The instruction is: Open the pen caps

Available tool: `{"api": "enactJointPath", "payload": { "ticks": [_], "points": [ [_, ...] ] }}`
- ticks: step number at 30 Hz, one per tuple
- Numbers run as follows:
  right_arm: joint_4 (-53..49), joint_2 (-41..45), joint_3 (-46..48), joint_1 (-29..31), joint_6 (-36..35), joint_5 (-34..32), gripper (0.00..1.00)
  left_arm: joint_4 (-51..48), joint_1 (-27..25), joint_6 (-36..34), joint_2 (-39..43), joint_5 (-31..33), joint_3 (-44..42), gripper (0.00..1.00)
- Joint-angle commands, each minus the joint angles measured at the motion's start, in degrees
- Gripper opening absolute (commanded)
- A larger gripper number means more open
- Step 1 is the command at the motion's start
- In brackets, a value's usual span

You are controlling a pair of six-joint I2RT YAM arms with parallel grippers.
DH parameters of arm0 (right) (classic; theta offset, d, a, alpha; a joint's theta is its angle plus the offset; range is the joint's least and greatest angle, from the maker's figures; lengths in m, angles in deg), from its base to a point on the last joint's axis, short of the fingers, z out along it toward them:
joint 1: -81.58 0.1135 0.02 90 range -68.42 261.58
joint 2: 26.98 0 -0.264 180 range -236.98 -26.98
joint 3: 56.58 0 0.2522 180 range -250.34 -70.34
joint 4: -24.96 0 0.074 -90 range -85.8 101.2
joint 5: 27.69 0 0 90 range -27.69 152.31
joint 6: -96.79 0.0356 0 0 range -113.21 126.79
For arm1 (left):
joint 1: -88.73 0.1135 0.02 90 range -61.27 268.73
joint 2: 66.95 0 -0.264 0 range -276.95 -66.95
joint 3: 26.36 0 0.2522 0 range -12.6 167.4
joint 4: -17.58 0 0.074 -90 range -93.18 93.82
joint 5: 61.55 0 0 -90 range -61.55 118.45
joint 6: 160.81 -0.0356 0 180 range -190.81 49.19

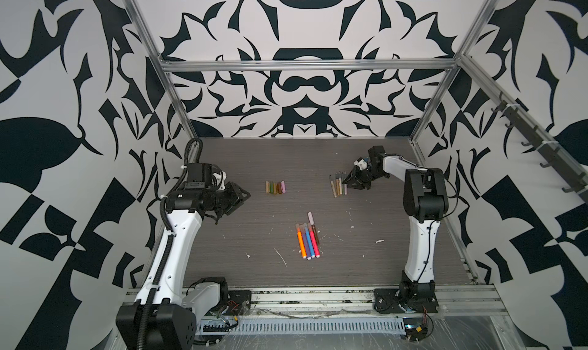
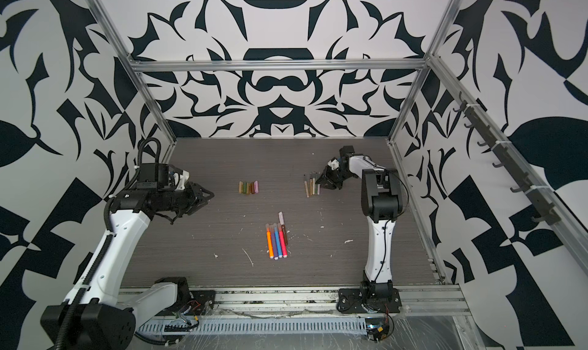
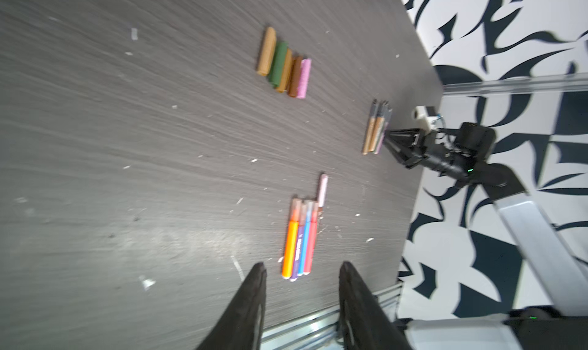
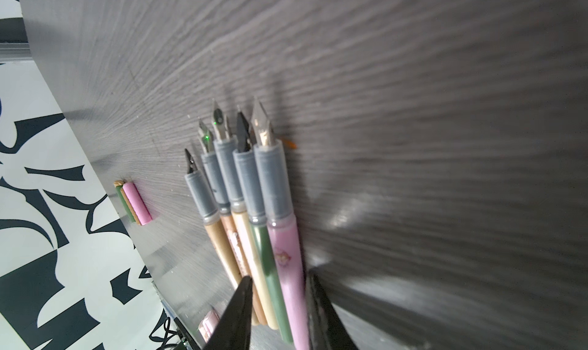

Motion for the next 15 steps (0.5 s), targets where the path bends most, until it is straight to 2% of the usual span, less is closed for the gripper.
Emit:
{"api": "enactJointPath", "payload": {
  "ticks": [1,4,7,12,15],
  "points": [
    [-1.27,1.33,-0.39,0.26,-0.39,-1.30,0.33,9.94,-6.05,6.96,-5.50,-1.17,1.38,0.45],
    [-1.36,1.60,0.02,0.25,-0.77,-1.32,0.33,15.03,-14.59,10.89,-17.48,0.14,8.18,0.47],
    [-1.25,1.74,0.33,0.08,-0.78,-1.31,0.33,18.56,-20.40,14.16,-31.04,-0.13,18.36,0.47],
    [0.07,2.04,0.56,-0.03,0.88,-0.77,0.33,20.56,-24.41,21.25,-51.39,-0.28,36.57,0.48],
    [0.71,2.22,0.40,-0.08,1.72,-0.75,0.33,20.44,-25.92,25.81,-60.19,-0.01,44.94,0.47]
  ]
}}
